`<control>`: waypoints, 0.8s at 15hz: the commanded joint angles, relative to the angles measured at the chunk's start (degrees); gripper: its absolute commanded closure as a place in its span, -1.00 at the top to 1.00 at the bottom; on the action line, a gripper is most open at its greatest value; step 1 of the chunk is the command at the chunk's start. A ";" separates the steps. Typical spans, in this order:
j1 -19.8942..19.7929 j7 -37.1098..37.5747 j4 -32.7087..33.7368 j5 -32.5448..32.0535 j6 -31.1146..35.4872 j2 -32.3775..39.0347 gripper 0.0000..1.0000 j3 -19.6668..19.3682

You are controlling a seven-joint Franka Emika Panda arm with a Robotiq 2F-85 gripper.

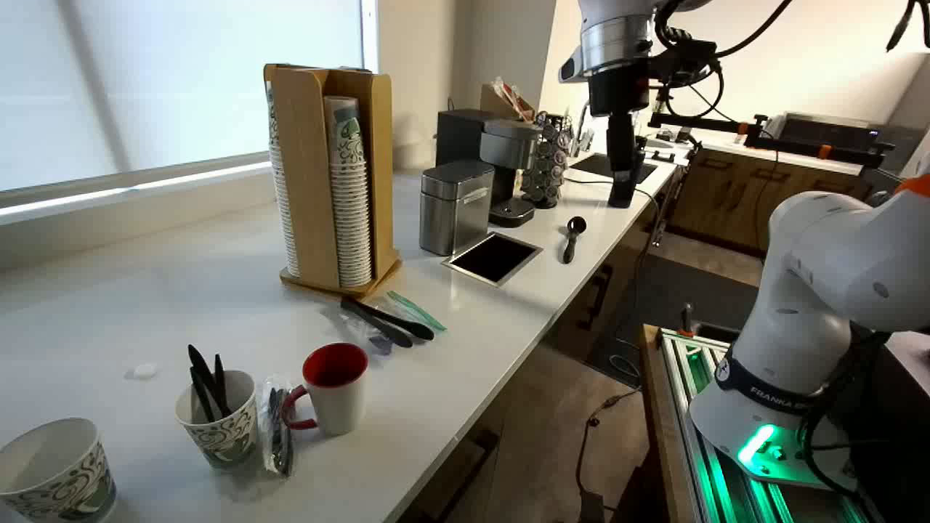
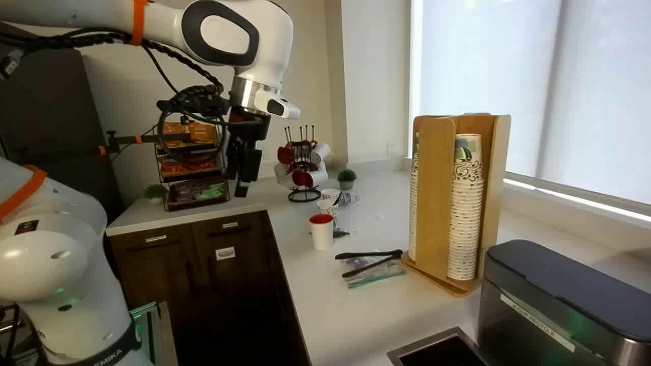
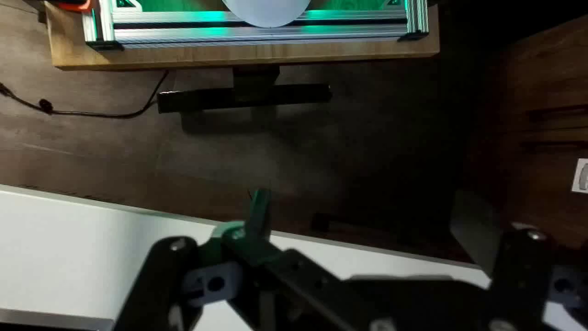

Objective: Put the black tongs in the paper cup on the right

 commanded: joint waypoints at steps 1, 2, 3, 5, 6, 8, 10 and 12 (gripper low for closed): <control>-1.34 -0.66 0.10 0.46 -0.13 0.15 1.00 1.03; -1.34 -0.66 0.10 0.46 -0.13 0.15 1.00 1.03; -1.34 -0.66 0.10 0.46 -0.13 0.15 1.00 1.03; -1.34 -0.66 0.10 0.46 -0.13 0.15 1.00 1.03; -1.34 -0.66 0.10 0.46 -0.13 0.15 1.00 1.03; -1.34 -0.66 0.10 0.46 -0.13 0.15 1.00 1.03; -2.39 4.14 1.98 2.42 2.41 4.71 1.00 1.63; -4.00 9.57 3.41 0.75 7.11 8.24 1.00 3.34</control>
